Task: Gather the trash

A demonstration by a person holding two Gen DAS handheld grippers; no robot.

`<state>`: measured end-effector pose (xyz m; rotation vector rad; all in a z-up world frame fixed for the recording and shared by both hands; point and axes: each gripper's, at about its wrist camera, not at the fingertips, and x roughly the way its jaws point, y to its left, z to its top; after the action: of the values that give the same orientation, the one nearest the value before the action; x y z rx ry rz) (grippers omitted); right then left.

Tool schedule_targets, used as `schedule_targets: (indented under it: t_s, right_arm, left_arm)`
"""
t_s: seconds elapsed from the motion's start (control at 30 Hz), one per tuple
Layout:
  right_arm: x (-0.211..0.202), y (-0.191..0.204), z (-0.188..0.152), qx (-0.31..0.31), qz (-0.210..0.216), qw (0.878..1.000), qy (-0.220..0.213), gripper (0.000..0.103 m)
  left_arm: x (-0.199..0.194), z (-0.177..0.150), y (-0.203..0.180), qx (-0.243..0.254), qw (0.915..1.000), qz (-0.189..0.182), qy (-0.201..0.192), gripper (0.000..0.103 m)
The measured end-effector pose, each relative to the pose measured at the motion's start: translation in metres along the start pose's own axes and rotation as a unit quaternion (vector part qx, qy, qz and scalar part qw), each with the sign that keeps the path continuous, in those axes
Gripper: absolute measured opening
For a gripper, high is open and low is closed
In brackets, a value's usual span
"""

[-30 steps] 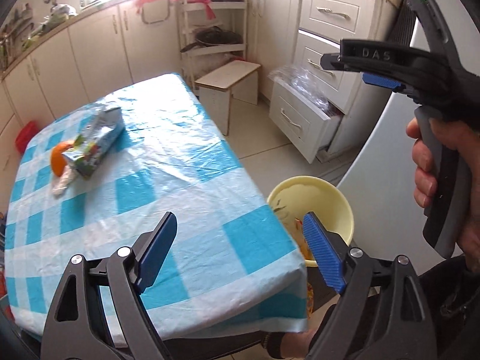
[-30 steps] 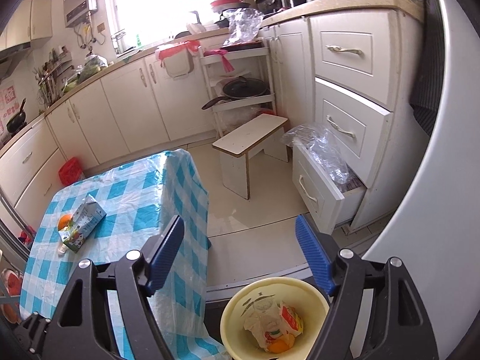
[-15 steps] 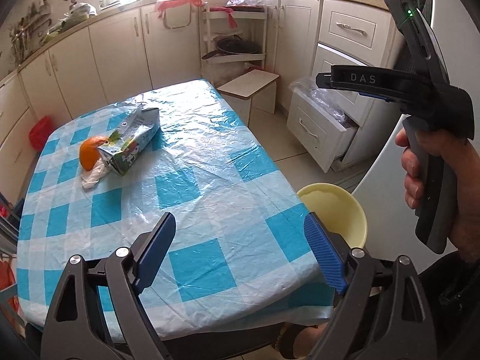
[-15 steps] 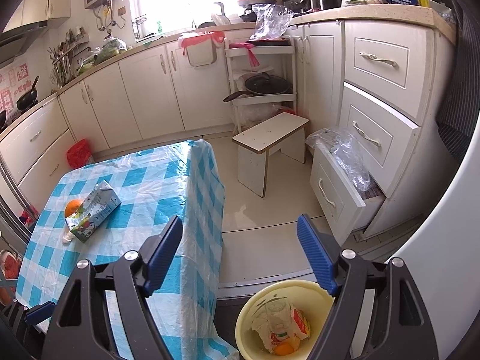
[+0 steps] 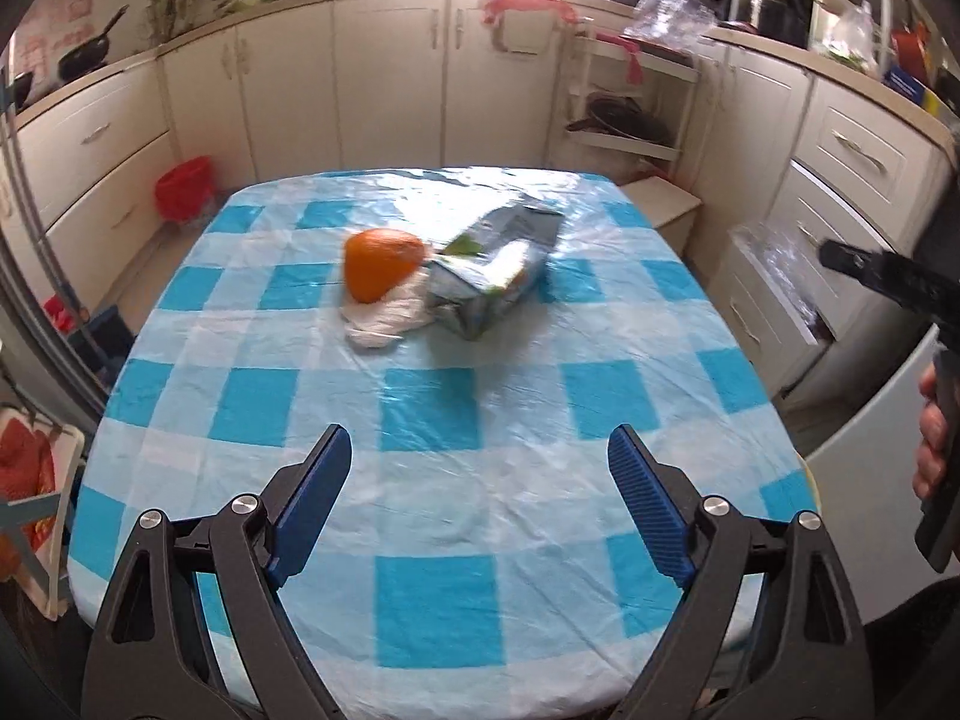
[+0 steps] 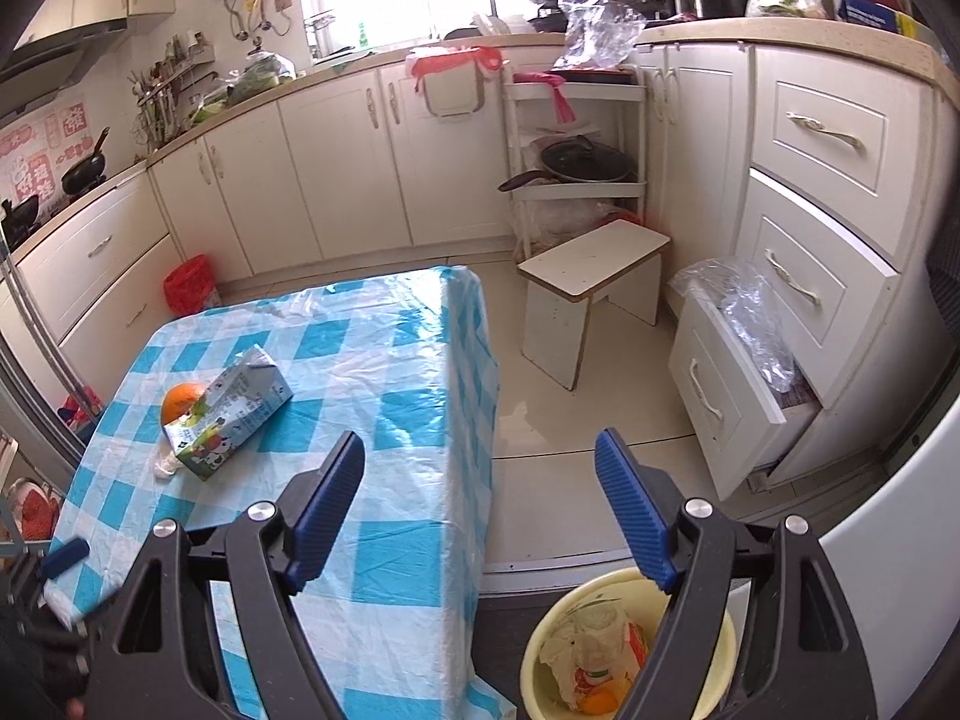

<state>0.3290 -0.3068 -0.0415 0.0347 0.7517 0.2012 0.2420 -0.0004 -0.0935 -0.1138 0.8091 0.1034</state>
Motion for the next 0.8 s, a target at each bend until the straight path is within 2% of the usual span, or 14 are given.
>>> schedule_targets:
  t_s: [0.1, 0.3, 0.63, 0.7, 0.73, 0.77, 0.8]
  right_arm:
    - [0.006, 0.013, 0.001, -0.011, 0.008, 1.000, 0.005, 0.077]
    - [0.017, 0.037, 0.003, -0.029, 0.023, 0.999, 0.010, 0.077]
    - [0.030, 0.060, 0.001, -0.061, 0.030, 0.997, 0.024, 0.077]
    - [0.031, 0.063, 0.001, -0.066, 0.032, 0.997, 0.025, 0.079]
    - [0.032, 0.063, 0.001, -0.068, 0.032, 0.997, 0.025, 0.079]
    - [0.032, 0.064, 0.001, -0.070, 0.031, 0.997, 0.025, 0.080]
    - [0.033, 0.064, 0.001, -0.071, 0.031, 0.997, 0.026, 0.080]
  left_arm:
    - [0.015, 0.016, 0.037, -0.044, 0.9988, 0.019, -0.006, 0.084]
    - [0.067, 0.054, 0.089, -0.130, 0.9914, 0.003, 0.013, 0.084]
    - [0.150, 0.090, 0.091, -0.142, 0.9882, -0.011, 0.057, 0.083]
    - [0.162, 0.096, 0.090, -0.144, 0.9873, -0.023, 0.062, 0.078]
    - [0.164, 0.100, 0.091, -0.142, 0.9876, -0.028, 0.060, 0.067]
    - [0.168, 0.104, 0.090, -0.143, 0.9860, -0.055, 0.066, 0.046]
    - [0.170, 0.107, 0.091, -0.146, 0.9835, -0.077, 0.073, 0.040]
